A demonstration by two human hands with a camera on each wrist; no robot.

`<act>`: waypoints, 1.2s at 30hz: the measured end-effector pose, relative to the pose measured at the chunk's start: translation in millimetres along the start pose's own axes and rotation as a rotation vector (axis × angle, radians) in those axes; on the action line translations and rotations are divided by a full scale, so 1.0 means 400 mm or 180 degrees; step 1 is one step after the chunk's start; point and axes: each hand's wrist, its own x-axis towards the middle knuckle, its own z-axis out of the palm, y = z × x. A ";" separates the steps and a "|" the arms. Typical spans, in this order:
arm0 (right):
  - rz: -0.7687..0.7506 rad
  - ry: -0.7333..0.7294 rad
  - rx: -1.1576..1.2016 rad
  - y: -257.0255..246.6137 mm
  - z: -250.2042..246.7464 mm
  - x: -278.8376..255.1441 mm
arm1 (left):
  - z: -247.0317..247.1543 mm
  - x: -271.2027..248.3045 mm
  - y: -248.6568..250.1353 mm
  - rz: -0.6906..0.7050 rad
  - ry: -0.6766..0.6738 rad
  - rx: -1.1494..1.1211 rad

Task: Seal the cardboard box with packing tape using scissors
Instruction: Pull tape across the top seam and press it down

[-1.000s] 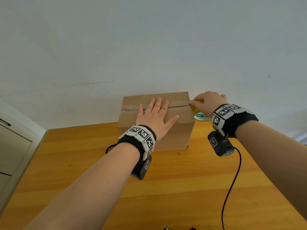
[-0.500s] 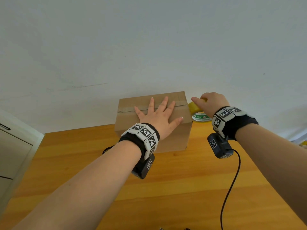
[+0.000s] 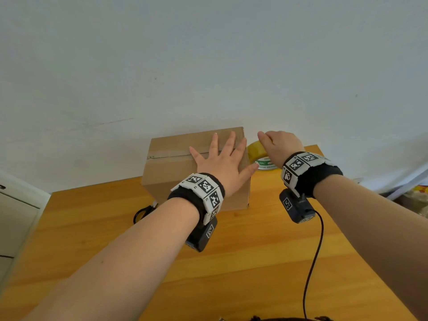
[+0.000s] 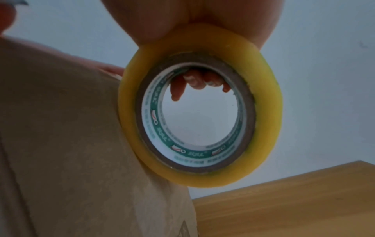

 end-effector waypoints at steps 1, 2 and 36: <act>-0.0032 0.0036 0.0001 0.003 0.004 0.003 | 0.001 0.000 0.000 0.0003 -0.0004 -0.0004; -0.0061 0.0056 -0.0024 0.005 0.007 0.006 | 0.001 0.001 0.000 0.0015 -0.0004 -0.0008; -0.0471 0.0354 0.0515 0.022 0.080 -0.083 | 0.005 -0.001 0.010 -0.0051 0.0015 0.0066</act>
